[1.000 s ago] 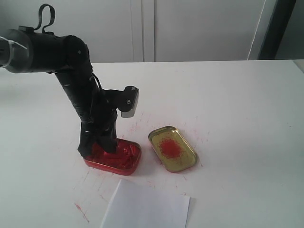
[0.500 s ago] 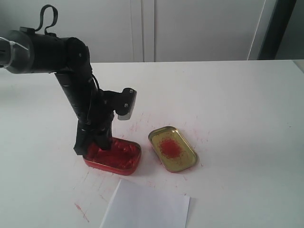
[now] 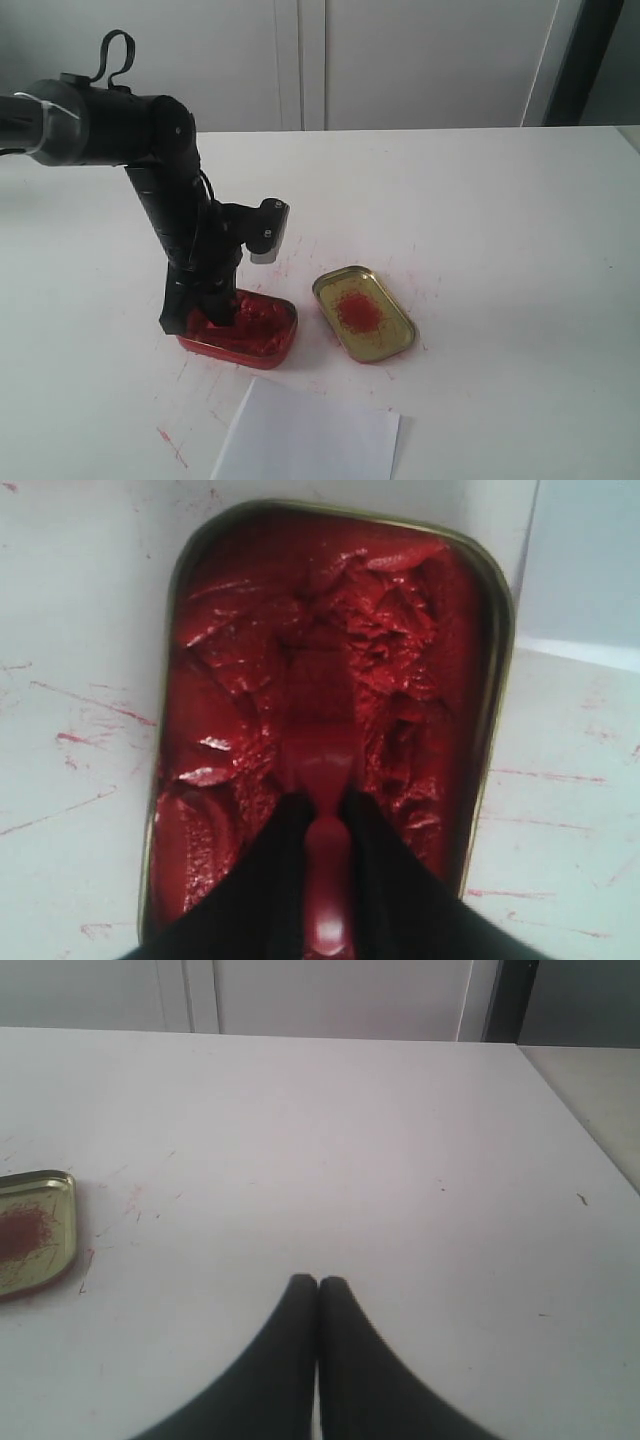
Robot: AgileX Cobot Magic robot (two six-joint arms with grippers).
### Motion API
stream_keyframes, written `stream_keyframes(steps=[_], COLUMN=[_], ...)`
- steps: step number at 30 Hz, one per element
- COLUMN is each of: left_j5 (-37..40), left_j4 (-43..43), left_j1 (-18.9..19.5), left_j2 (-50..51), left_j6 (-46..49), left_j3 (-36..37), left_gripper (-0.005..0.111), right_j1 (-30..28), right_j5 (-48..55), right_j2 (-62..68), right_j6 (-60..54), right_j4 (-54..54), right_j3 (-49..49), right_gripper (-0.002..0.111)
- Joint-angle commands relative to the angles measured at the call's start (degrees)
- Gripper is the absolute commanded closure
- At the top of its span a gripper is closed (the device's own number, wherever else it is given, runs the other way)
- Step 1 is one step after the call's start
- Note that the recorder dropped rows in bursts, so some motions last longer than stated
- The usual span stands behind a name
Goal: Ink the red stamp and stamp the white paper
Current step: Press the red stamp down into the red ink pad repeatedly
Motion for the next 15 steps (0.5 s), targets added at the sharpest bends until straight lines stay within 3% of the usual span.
stream_keyframes(steps=[1,15], left_j5=[1.1,1.65], left_j4=[0.74,0.74], left_j1=[0.07,0.07], left_j2=[2.83,2.96], left_j6=[-0.19,-0.19], left_j3=[0.68,0.79], left_gripper=[0.107,0.107], right_j1=[0.02,0.02], right_j5=[-0.79,-0.79], right_j2=[-0.27,-0.27], right_j6=[0.23,0.23], right_j4=[0.0,0.0], right_j3=[0.36,0.36], right_gripper=[0.108,0.108])
